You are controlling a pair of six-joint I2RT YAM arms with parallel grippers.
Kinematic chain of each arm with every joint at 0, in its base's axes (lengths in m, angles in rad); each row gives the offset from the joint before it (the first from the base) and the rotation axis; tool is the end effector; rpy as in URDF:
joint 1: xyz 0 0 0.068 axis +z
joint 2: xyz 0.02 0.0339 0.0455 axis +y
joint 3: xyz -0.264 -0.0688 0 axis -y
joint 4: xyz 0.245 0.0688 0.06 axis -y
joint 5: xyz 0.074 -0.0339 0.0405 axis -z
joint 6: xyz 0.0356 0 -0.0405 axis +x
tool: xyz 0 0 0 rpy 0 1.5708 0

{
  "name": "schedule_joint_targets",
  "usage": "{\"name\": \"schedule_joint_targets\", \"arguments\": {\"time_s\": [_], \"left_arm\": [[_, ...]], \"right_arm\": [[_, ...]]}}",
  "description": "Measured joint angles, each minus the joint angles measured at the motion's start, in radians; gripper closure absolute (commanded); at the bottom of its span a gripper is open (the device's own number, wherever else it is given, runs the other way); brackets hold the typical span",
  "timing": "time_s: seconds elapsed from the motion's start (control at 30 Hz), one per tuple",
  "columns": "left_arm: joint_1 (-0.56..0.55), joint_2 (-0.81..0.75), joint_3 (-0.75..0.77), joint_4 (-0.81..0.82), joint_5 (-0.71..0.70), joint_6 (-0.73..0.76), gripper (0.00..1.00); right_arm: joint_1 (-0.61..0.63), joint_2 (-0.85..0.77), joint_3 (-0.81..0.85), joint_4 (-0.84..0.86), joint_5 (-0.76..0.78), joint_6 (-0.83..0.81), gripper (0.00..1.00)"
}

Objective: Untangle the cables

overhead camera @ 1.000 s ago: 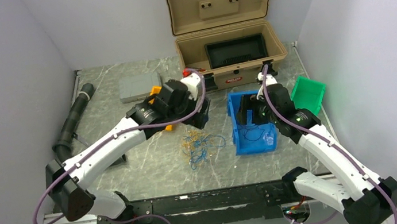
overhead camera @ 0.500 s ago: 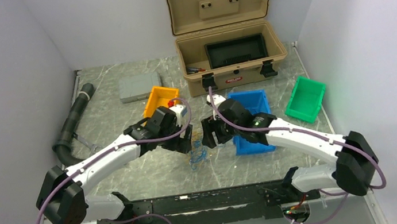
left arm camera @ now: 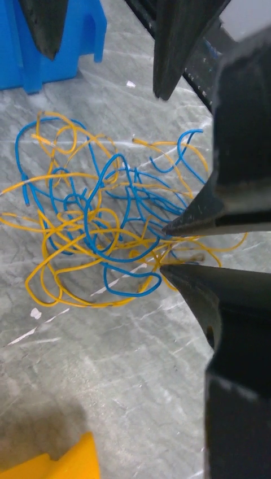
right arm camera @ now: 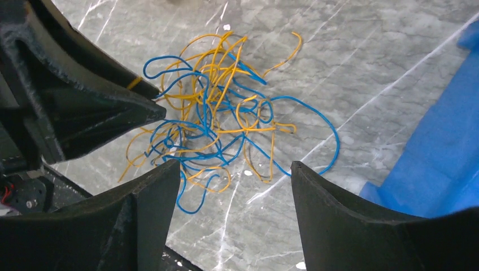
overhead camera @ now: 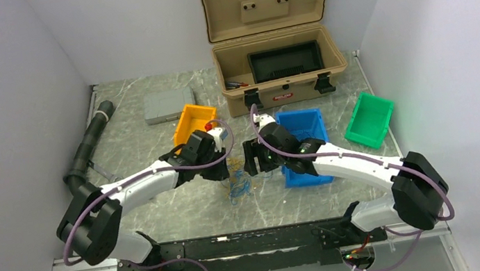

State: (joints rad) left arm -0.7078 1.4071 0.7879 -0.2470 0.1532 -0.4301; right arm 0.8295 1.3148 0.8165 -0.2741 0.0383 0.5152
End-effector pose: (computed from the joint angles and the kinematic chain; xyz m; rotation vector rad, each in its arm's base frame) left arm 0.2108 -0.1875 0.1975 0.4236 2.5120 -0.6690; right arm 0.1870 0.2023 0.2280 -0.3605 2.4003 0.6013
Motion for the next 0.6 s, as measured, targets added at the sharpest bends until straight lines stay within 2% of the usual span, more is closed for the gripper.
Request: {"name": "schedule_joint_targets", "arguments": {"time_s": [0.07,0.27,0.43,0.6], "left_arm": [[0.001,0.027,0.001,0.016,0.000,0.003,1.00],[0.001,-0.004,-0.005,0.010,-0.005,0.018,1.00],[0.010,-0.137,-0.052,0.002,-0.018,0.032,1.00],[0.020,-0.169,-0.079,0.001,-0.017,0.044,1.00]], "right_arm": [[0.000,-0.002,0.000,0.000,0.021,0.007,0.26],[0.000,-0.032,-0.001,-0.005,0.082,0.013,0.22],[0.000,-0.035,-0.001,-0.010,0.112,0.009,0.25],[0.000,0.024,0.013,-0.009,0.110,0.000,0.28]]}}
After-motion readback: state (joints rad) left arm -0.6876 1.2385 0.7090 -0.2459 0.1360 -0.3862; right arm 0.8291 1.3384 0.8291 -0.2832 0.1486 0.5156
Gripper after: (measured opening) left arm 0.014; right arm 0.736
